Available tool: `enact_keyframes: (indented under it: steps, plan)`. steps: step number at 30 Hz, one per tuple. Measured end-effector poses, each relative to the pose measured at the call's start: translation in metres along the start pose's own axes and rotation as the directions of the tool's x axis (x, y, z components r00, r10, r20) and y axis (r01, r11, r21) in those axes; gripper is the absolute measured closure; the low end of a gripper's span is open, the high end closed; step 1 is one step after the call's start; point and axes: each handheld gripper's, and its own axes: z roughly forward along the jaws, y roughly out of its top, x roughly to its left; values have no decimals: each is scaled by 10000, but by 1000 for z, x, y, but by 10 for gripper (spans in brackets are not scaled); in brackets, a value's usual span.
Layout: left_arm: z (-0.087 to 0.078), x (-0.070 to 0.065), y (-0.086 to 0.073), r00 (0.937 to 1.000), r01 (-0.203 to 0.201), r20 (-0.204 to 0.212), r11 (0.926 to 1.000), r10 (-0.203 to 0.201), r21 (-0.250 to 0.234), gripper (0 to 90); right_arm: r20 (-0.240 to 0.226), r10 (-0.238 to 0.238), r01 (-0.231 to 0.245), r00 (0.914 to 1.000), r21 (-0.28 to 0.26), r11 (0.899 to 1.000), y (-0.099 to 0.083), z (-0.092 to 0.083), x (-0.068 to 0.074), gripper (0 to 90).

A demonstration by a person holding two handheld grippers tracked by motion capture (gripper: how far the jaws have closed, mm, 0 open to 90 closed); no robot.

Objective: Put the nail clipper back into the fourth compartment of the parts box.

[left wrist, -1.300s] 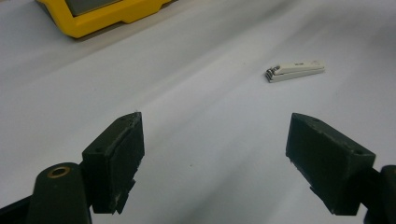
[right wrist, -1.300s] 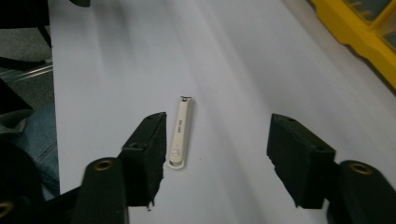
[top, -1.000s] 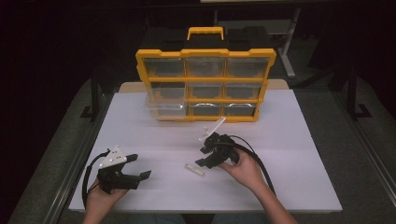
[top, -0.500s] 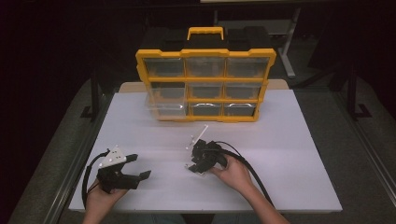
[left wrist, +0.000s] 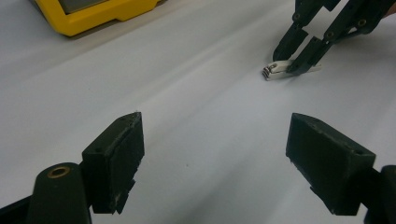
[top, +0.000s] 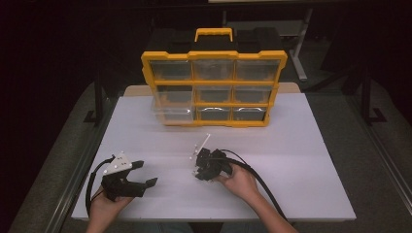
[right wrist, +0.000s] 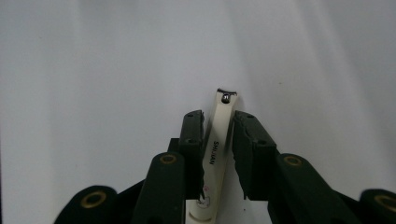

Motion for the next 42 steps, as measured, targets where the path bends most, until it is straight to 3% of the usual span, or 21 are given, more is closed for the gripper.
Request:
enact_keyframes:
  steps: [11, 13, 17, 18, 30, 33, 34, 42]
  plan:
    - [1, 0, -1, 9999, 104, 59, 9999, -104, -9, 193, 37, -336, 335, 9994, 68, 9994, 0, 2, -1, 758]
    - [1, 0, -1, 10000, 74, 64, 10000, -74, 11, 193, -82, -381, 381, 9992, -9, 9993, 0, 2, -3, 759]
    - [0, 1, -1, 9999, 140, 44, 9999, -140, -41, 193, -561, 54, -62, 9984, -127, 9999, -3, 0, -11, 760]
    - [0, 1, -1, 9999, 131, 42, 9999, -131, -21, 193, -662, -58, 36, 9978, -344, 9994, -3, -1, -14, 760]
    - [0, 1, -1, 9998, 171, 72, 9997, -170, -189, 193, -1775, 160, -391, 9840, -1278, 9910, -5, -27, -27, 760]
    - [1, 1, -1, 9998, 159, 81, 9997, -158, -178, 193, -1805, 145, -382, 9835, -1286, 9910, -4, -32, -29, 760]
    - [0, 1, -1, 9999, 155, 80, 9997, -153, -188, 193, -1749, -89, -146, 9846, -1326, 9911, -1, -39, -31, 760]
    - [0, 1, -1, 9998, 182, 88, 9997, -181, -139, 192, -1885, -147, -139, 9820, -1497, 9886, 4, -54, -31, 760]
